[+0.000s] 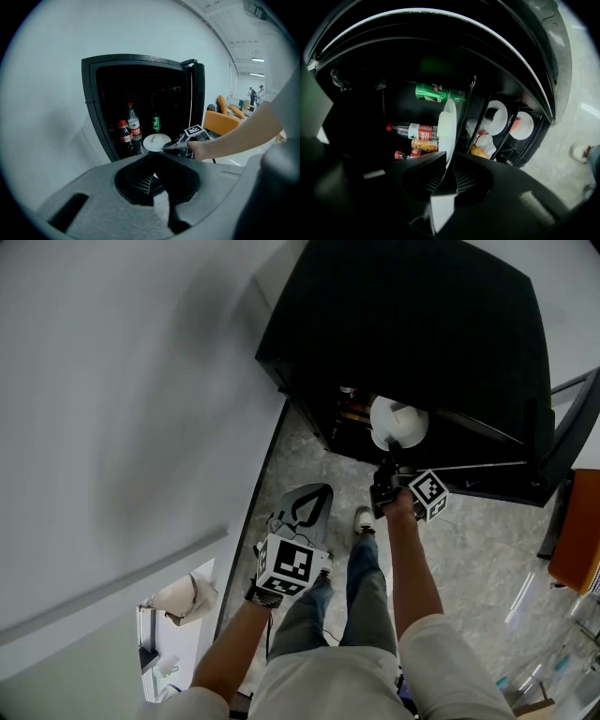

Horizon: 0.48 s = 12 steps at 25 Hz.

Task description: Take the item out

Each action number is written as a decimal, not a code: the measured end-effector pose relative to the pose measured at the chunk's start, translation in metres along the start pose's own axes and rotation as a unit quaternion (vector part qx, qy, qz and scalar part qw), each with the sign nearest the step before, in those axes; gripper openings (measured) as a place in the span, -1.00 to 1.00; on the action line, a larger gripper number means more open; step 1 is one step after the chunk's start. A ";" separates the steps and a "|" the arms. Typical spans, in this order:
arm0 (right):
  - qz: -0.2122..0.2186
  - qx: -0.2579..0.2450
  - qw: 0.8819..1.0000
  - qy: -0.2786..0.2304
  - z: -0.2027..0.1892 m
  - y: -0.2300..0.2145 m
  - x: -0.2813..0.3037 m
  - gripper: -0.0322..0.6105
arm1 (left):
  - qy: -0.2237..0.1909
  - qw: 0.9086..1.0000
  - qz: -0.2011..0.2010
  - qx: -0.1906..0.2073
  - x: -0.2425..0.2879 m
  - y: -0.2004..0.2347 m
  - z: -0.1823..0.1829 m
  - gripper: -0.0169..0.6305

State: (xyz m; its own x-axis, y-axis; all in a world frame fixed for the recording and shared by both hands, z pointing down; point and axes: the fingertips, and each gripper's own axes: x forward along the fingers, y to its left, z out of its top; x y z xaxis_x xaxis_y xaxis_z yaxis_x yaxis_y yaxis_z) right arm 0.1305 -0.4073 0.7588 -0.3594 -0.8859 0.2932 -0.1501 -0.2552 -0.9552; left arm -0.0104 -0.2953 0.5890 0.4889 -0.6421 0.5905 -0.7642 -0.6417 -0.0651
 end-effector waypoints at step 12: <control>0.000 -0.009 1.000 0.004 0.005 -0.001 0.009 -0.75 | 0.004 1.000 -0.003 0.001 0.004 -0.003 -0.004 -0.93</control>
State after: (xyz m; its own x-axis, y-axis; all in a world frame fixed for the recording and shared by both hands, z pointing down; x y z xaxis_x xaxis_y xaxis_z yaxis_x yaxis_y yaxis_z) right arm 0.1322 -0.4174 0.7621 -0.3674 -0.8828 0.2928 -0.1662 -0.2475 -0.9545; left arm -0.0076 -0.2944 0.5945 0.4904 -0.6340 0.5980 -0.7601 -0.6468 -0.0624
